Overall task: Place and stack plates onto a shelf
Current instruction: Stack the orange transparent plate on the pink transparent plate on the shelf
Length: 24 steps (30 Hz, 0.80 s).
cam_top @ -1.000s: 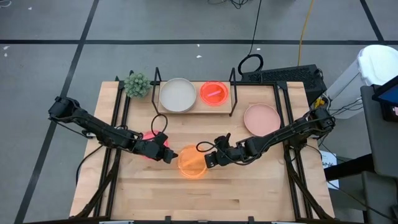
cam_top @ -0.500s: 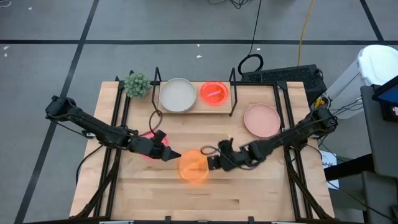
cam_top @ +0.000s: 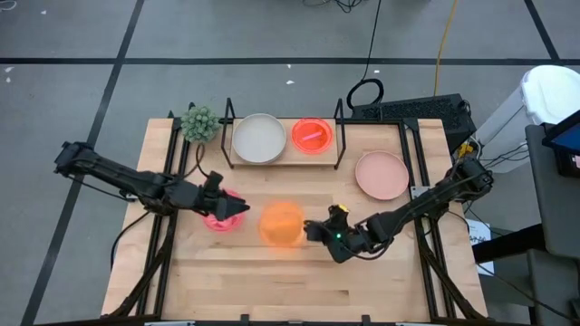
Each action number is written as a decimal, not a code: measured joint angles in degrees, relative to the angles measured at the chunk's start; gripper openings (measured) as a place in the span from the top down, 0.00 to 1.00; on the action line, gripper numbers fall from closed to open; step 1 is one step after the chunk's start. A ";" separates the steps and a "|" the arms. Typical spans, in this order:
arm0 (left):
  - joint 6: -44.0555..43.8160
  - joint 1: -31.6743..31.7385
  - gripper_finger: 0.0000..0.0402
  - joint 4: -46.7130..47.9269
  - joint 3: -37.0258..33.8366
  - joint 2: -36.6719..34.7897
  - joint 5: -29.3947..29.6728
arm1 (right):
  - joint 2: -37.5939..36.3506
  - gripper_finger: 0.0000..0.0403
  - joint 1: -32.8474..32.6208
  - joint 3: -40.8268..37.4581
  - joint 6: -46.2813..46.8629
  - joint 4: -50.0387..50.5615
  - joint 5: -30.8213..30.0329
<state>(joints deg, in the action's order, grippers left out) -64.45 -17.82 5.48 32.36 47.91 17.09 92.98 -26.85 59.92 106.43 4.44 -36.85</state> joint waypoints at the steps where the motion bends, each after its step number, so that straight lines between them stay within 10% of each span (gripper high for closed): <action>1: 1.01 0.26 0.25 -0.02 0.00 -0.82 0.18 | -0.01 1.00 0.08 -1.06 0.64 -2.27 -2.87; 13: 4.80 2.72 0.25 1.54 0.00 -7.88 2.53 | 0.01 1.00 4.18 -13.66 8.57 -26.48 -23.12; 24: 5.06 6.33 0.25 3.40 0.00 -7.81 2.53 | 0.01 1.00 16.39 -14.03 8.40 -29.52 -23.32</action>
<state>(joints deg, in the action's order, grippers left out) -59.39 -11.49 8.87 32.36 40.10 19.62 92.99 -10.46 45.89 114.83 -25.08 -60.16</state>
